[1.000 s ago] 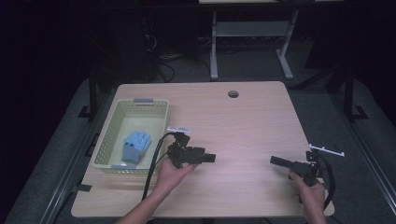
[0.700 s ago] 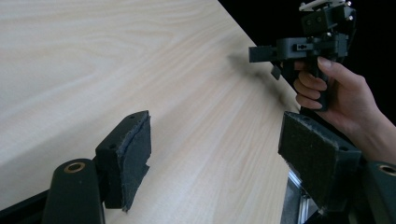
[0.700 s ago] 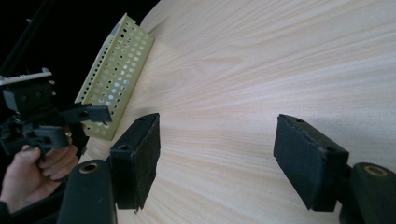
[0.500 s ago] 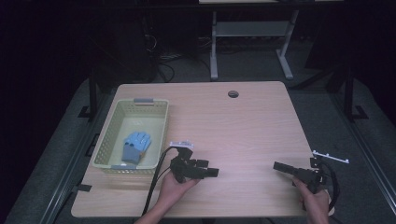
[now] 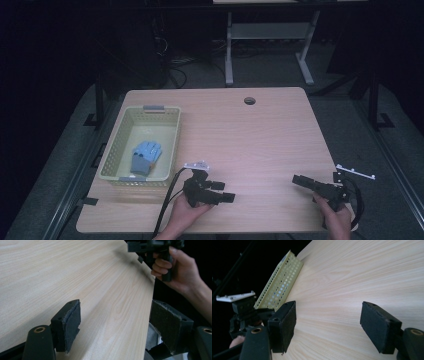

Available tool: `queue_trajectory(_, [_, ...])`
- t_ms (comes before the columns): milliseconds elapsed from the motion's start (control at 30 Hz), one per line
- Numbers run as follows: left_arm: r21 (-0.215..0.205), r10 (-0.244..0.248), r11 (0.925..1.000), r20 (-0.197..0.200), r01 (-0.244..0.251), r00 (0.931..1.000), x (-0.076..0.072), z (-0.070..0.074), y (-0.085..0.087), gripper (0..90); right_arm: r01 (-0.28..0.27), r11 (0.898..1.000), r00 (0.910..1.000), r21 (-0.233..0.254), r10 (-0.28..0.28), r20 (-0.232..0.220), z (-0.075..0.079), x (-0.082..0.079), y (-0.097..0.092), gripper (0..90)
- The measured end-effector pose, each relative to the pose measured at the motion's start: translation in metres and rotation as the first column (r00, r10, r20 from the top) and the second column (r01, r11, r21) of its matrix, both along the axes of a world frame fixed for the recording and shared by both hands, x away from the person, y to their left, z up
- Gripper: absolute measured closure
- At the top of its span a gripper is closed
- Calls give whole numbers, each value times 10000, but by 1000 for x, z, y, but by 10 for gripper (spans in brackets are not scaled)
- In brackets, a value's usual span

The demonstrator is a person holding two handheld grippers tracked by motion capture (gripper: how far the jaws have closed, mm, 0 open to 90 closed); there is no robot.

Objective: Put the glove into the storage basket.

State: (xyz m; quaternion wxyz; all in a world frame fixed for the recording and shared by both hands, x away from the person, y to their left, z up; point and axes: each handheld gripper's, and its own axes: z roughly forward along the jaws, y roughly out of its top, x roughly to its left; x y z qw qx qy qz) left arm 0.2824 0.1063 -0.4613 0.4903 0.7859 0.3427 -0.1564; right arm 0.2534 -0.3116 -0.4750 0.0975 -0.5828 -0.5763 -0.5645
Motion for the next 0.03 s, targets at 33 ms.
queue_trajectory(33, [0,0,10000,0,0,10000,0,0,0,248,-81,9999,9999,-117,82,119,0,1,2,286])
